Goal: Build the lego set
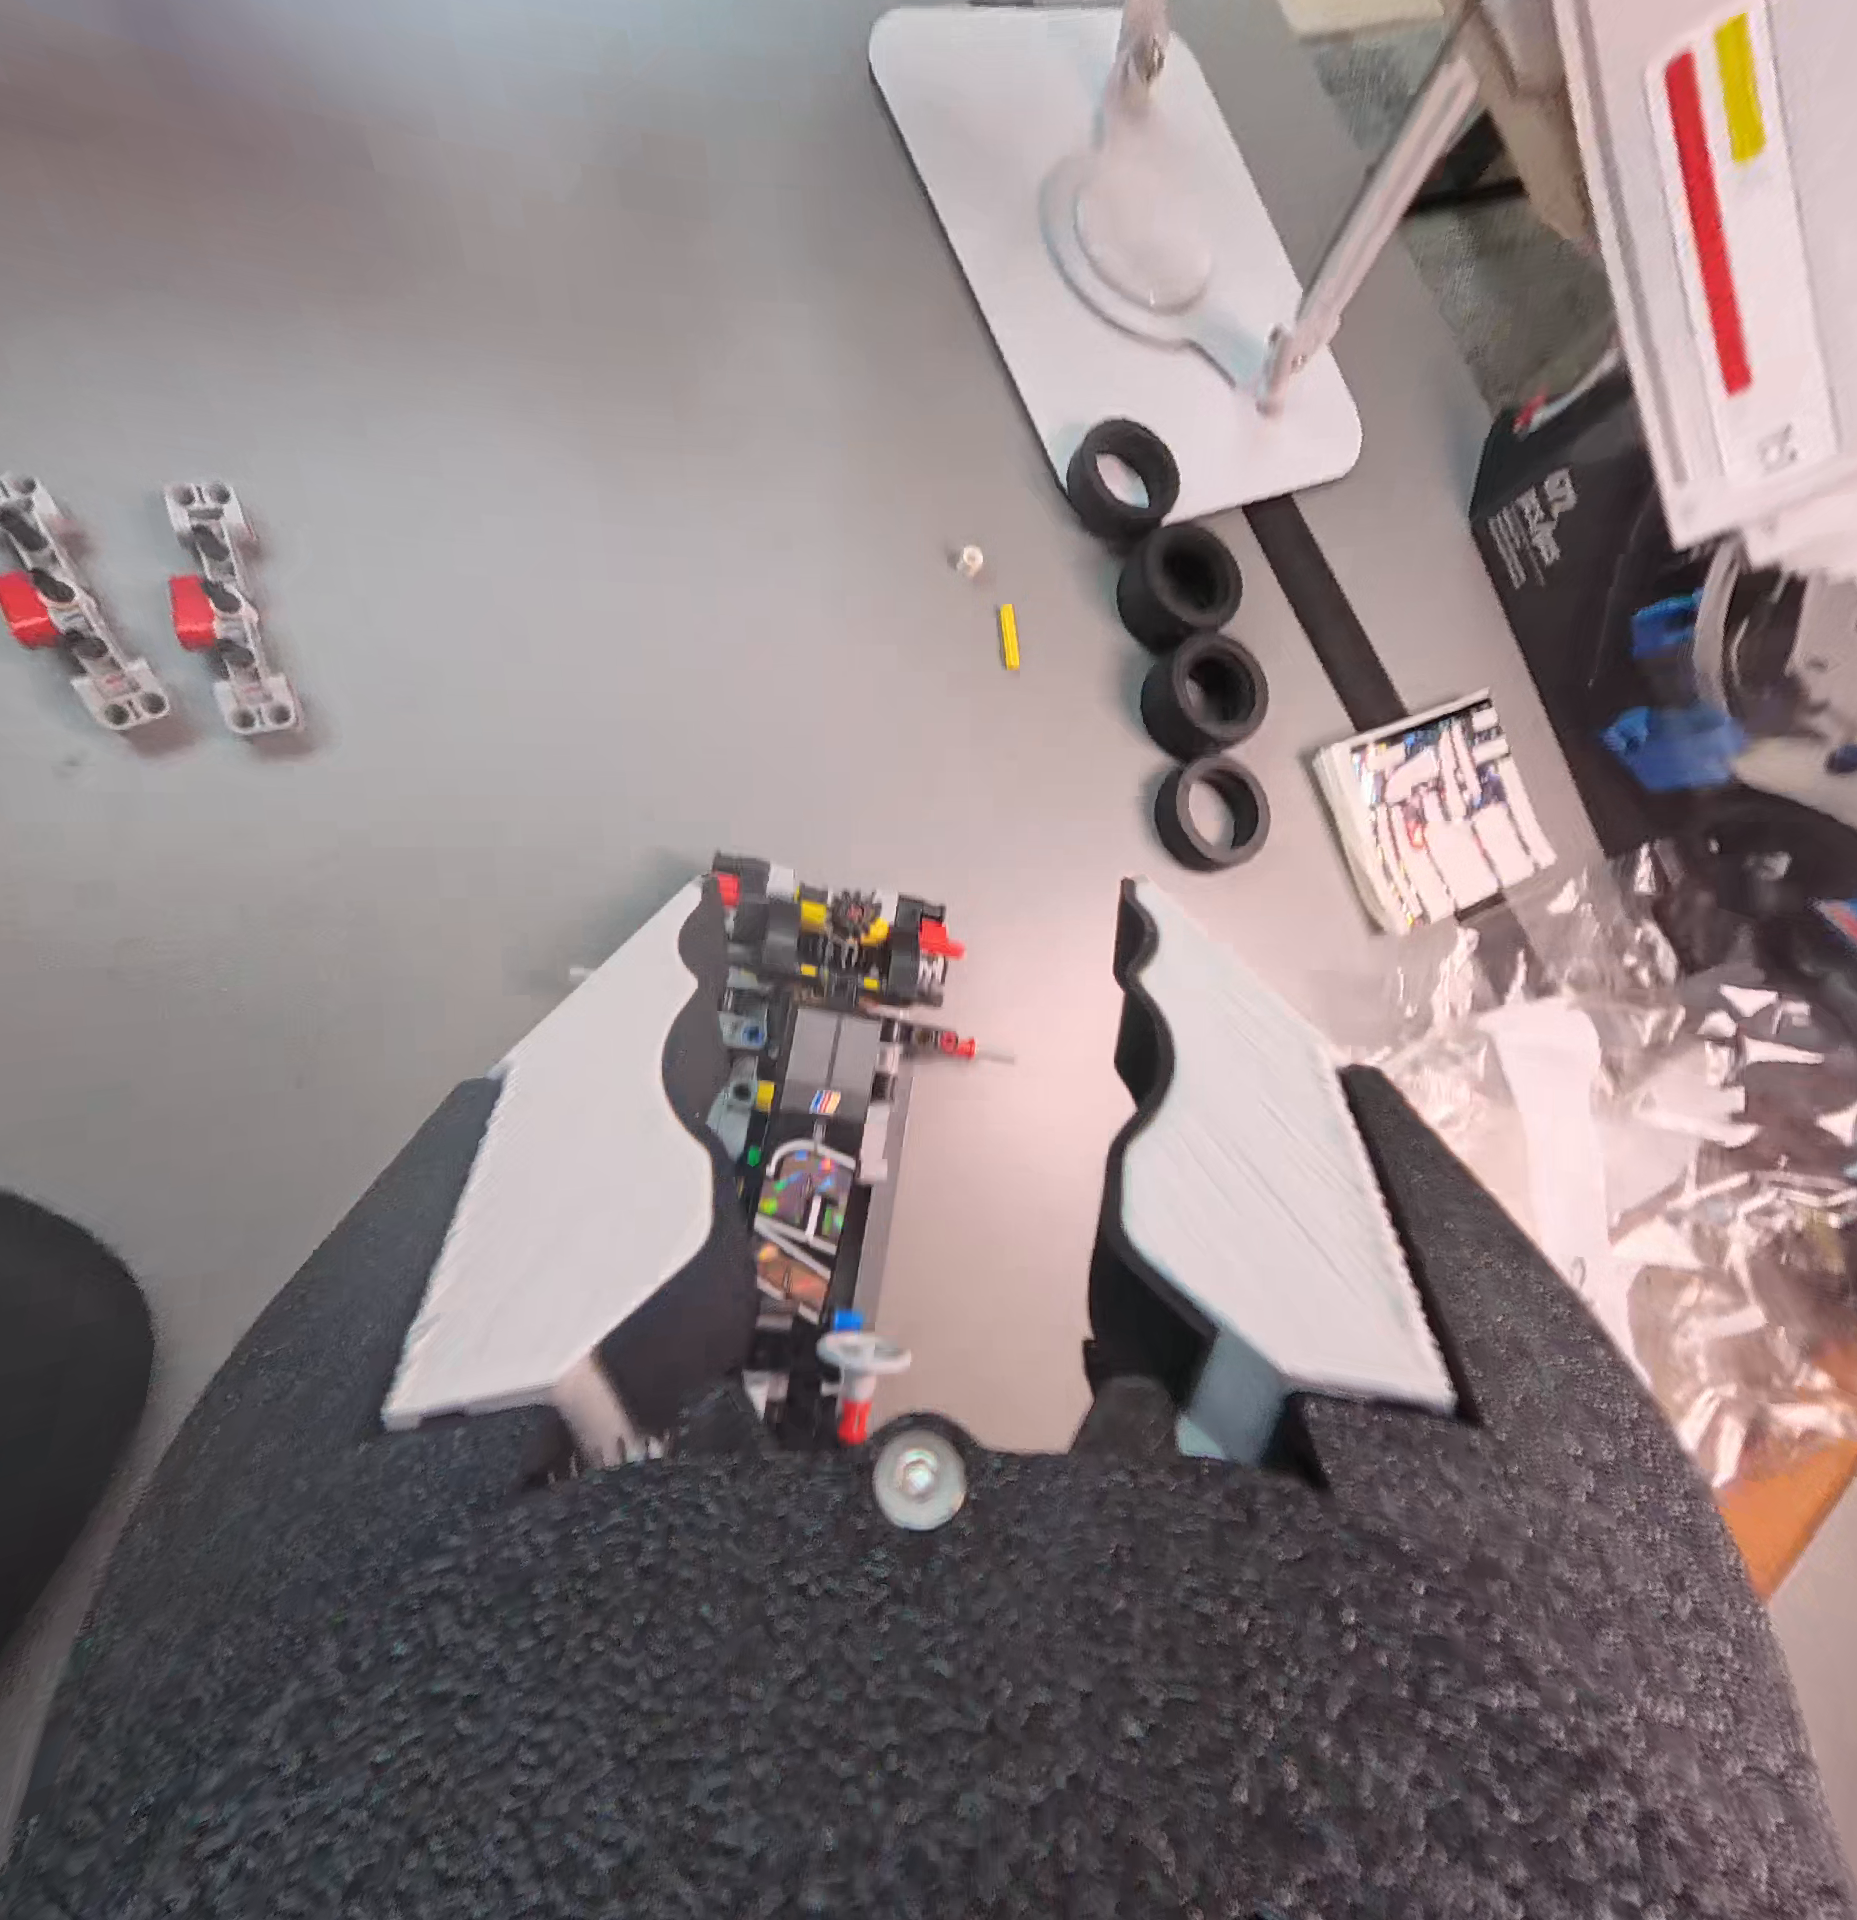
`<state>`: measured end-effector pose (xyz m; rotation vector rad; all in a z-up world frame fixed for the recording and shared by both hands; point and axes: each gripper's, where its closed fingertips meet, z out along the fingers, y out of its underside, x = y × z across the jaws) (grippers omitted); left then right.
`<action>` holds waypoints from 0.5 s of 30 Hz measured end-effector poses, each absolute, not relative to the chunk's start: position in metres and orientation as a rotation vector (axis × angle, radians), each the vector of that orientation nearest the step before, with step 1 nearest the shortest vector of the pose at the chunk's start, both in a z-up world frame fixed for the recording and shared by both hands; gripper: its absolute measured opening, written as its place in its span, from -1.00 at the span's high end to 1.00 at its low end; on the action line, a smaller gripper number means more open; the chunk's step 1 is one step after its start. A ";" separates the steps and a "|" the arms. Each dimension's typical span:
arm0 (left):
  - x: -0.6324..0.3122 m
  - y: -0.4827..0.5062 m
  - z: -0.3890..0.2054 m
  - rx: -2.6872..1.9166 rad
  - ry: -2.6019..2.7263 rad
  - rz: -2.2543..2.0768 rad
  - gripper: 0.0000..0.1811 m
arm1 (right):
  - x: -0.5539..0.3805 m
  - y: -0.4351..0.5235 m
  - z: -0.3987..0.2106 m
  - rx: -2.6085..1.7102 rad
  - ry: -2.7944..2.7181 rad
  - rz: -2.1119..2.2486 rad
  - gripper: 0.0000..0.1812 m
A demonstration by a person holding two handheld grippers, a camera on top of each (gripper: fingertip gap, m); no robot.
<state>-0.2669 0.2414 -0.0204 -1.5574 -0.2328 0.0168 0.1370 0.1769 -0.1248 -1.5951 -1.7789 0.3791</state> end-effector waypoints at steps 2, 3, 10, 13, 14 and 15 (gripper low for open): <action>-0.266 0.243 -0.021 -1.539 -0.243 0.072 -0.23 | 0.109 0.172 -0.122 -1.529 -1.790 0.418 0.18; -0.267 0.242 -0.020 -1.529 -0.250 0.104 -0.16 | 0.095 0.169 -0.119 -1.498 -1.783 0.453 0.18; -0.249 0.223 -0.002 -1.462 -0.150 0.265 0.62 | 0.025 0.170 -0.076 -1.337 -1.555 0.672 0.19; -0.231 0.212 0.013 -1.403 -0.120 0.256 0.76 | 0.006 0.173 -0.055 -1.297 -1.452 0.736 0.19; -0.225 0.208 0.018 -1.386 -0.109 0.253 0.76 | 0.000 0.173 -0.049 -1.285 -1.427 0.750 0.19; -0.218 0.206 0.023 -1.369 -0.094 0.250 0.76 | -0.005 0.173 -0.042 -1.272 -1.402 0.760 0.19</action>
